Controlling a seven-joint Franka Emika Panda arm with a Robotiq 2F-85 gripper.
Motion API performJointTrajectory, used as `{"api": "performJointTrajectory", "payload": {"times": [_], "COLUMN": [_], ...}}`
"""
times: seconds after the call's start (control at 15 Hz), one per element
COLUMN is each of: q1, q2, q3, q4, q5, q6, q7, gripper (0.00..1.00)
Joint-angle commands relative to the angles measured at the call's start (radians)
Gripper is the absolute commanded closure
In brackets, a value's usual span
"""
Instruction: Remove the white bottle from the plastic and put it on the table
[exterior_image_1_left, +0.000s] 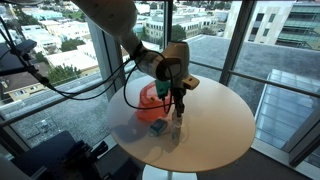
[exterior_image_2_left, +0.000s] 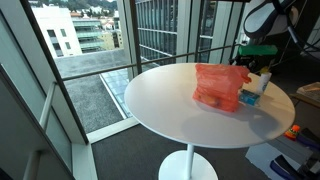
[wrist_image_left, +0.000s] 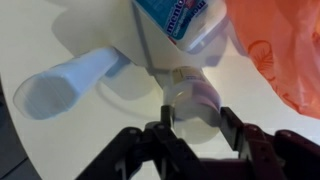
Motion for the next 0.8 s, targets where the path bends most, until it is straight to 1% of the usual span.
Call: {"api": "performJointTrajectory", "payload": {"times": [0.0, 0.13, 0.47, 0.73], "q1": [-0.004, -0.006, -0.009, -0.016], "q2": [-0.013, -0.027, -0.075, -0.106], "q3": [0.001, 0.008, 0.029, 0.049], "q4": [-0.008, -0.006, -0.001, 0.027], "q5": [0.013, 0.019, 0.022, 0.014], "q6": [0.004, -0.017, -0.067, -0.189], "q7": [-0.031, -0.049, -0.117, -0.198], "gripper": [0.15, 0.01, 0.00, 0.00]}}
